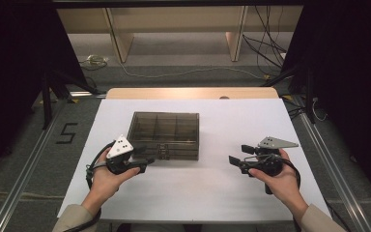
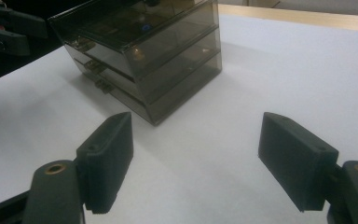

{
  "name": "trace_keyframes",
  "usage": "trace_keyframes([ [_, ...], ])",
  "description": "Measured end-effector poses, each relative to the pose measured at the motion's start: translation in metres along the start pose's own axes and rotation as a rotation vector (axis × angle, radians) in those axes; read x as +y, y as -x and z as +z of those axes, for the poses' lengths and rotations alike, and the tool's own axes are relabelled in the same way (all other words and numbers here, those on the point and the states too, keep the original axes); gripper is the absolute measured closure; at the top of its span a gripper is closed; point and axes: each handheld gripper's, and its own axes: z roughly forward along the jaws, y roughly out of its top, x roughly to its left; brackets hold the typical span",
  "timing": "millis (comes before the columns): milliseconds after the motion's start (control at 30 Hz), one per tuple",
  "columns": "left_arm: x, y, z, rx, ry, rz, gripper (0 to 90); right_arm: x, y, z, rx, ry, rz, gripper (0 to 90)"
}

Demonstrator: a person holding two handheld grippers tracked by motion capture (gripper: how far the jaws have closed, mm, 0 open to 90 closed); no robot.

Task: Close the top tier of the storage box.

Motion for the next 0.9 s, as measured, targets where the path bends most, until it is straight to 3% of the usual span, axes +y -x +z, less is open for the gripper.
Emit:
trace_keyframes([
  [167,-0.001,0.0,-0.006,0.018,-0.007,-0.027,29.4,-0.002,-0.002,-0.004,0.001,-0.004,-0.005,27.3],
  [333,-0.004,0.002,-0.011,0.029,-0.016,-0.022,17.7,-0.004,-0.003,-0.008,-0.004,-0.001,-0.007,27.2],
  [667,-0.012,0.004,-0.016,0.023,-0.047,0.005,4.4,-0.008,-0.006,-0.014,-0.004,-0.006,-0.016,26.8],
  [900,-0.018,0.003,-0.024,0.03,-0.05,0.006,2.7,-0.01,-0.007,-0.017,-0.005,-0.004,-0.012,26.8],
])
